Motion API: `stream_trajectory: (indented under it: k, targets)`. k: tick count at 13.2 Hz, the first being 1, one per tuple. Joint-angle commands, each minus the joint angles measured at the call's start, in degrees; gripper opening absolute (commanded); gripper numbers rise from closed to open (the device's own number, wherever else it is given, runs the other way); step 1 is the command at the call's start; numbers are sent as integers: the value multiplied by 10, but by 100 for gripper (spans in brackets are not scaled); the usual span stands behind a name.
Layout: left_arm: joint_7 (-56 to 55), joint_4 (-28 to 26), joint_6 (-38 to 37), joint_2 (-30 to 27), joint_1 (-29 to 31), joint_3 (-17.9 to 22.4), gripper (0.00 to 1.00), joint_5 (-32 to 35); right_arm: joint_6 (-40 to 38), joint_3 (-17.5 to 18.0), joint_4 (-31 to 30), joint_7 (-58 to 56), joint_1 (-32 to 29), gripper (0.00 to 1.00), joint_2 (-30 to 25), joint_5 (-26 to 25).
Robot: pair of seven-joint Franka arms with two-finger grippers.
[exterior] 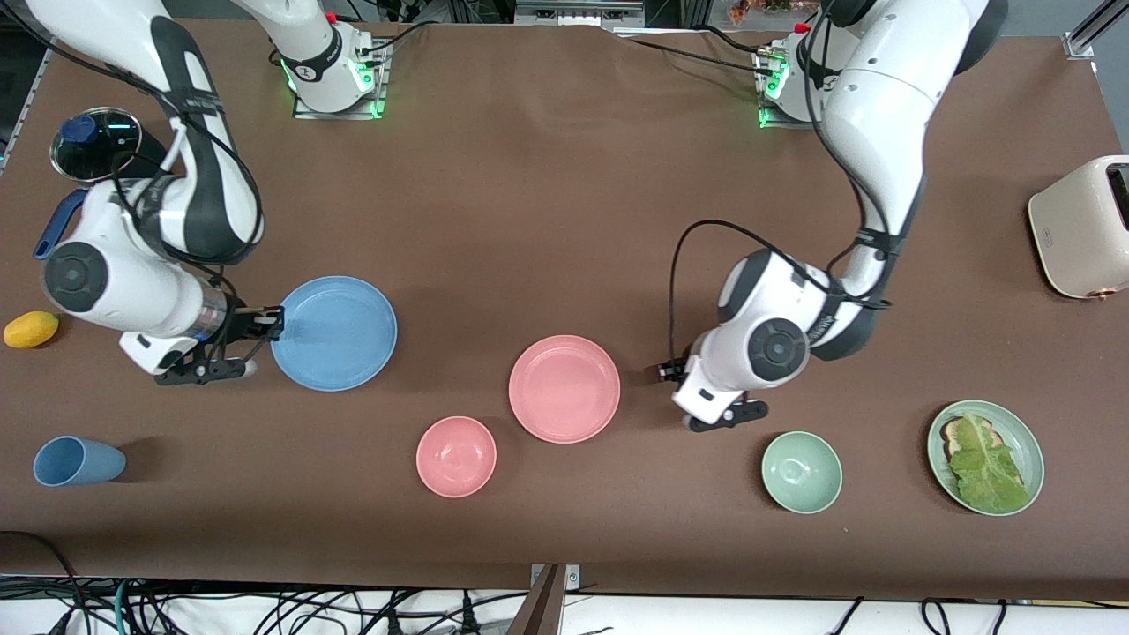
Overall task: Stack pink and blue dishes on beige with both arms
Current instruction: 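Carry the blue plate onto the pink plate while the left gripper withdraws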
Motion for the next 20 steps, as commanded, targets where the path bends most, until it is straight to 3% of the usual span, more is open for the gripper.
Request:
stream_trajectory:
  k: [1, 5, 9, 14, 17, 20]
  targets:
    - [-12, -11, -55, -29, 17, 8, 100, 53, -29, 27, 67, 14, 8, 0, 26, 11]
    - [-4, -11, -64, -31, 78, 8, 100, 65, -22, 109, 142, 177, 24, 0, 87, 22]
    - [-7, -11, -71, -43, 143, 5, 100, 56, 1, 109, 267, 351, 119, 0, 195, 11]
    - [30, -15, -98, -70, 221, -3, 100, 48, 117, 109, 289, 434, 162, 0, 259, 1]
    - [161, -91, -97, -148, 239, 26, 100, 20, 138, 108, 312, 449, 171, 0, 286, 0]
    - [309, -165, -95, -244, 230, 103, 100, -60, 151, 108, 310, 457, 177, 0, 298, 0]
